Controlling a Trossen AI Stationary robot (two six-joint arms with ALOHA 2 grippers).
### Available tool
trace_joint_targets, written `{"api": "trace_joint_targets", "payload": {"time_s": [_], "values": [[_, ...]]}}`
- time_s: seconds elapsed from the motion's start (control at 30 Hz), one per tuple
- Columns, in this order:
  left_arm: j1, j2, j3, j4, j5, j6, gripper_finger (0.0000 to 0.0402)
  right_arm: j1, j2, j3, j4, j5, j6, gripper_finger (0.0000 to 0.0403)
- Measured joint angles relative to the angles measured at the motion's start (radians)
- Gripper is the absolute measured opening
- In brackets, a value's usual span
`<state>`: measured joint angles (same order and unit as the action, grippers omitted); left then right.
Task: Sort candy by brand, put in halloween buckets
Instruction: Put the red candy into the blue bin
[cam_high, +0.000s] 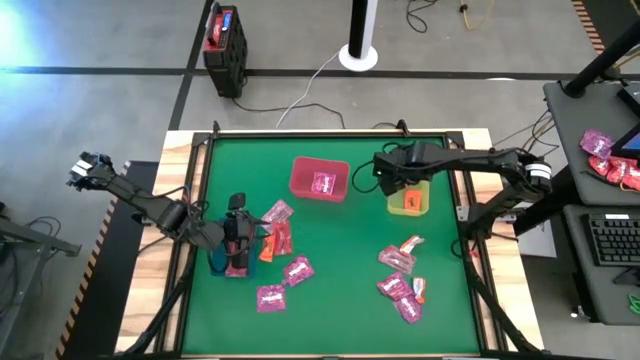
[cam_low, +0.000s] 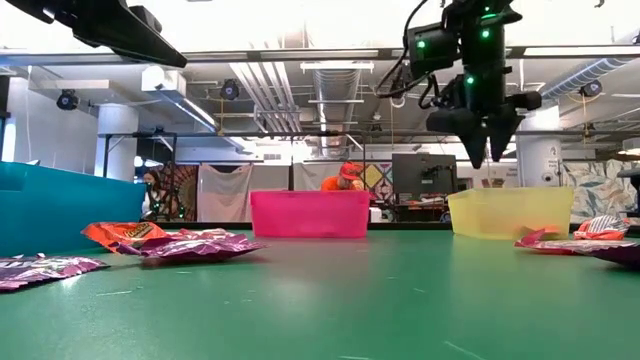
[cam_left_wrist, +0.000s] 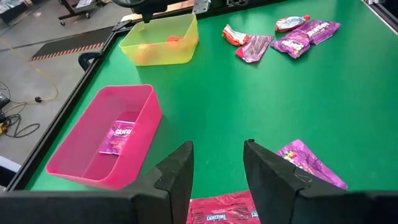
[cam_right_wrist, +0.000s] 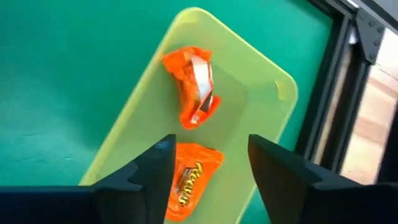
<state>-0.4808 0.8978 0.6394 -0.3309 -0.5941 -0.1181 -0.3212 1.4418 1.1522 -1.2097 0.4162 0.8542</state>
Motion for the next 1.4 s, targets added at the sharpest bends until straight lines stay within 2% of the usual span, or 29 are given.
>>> {"api": "trace_joint_targets", "payload": {"time_s": [0.13,0.37,0.5,0.67,0.87,1.1,1.4], "values": [[0.0,0.0,0.001,0.0,0.0,-0.01,0.0125,0.016,0.0,0.0,0.049,-0.02,-0.029,0.0222],[0.0,0.0,0.001,-0.005,0.001,-0.051,0.0125,0.119,0.0,0.0,0.173,-0.147,-0.115,0.024],[0.0,0.0,0.001,-0.005,0.001,-0.06,0.0125,0.234,0.0,0.008,0.204,-0.187,-0.116,0.0237],[0.0,0.016,0.001,0.027,0.001,-0.06,0.0125,0.432,0.005,0.005,0.219,-0.221,-0.155,0.0231],[0.0,0.069,0.001,0.107,0.0,-0.039,0.0125,0.607,0.076,0.002,0.265,-0.261,-0.125,0.0231],[0.0,0.128,0.005,0.171,0.0,-0.002,0.0125,0.654,0.205,-0.001,0.246,-0.329,-0.111,0.0255],[0.0,0.15,0.033,0.166,0.0,0.009,0.0125,0.655,0.264,-0.004,0.23,-0.338,-0.276,0.0302]]}}
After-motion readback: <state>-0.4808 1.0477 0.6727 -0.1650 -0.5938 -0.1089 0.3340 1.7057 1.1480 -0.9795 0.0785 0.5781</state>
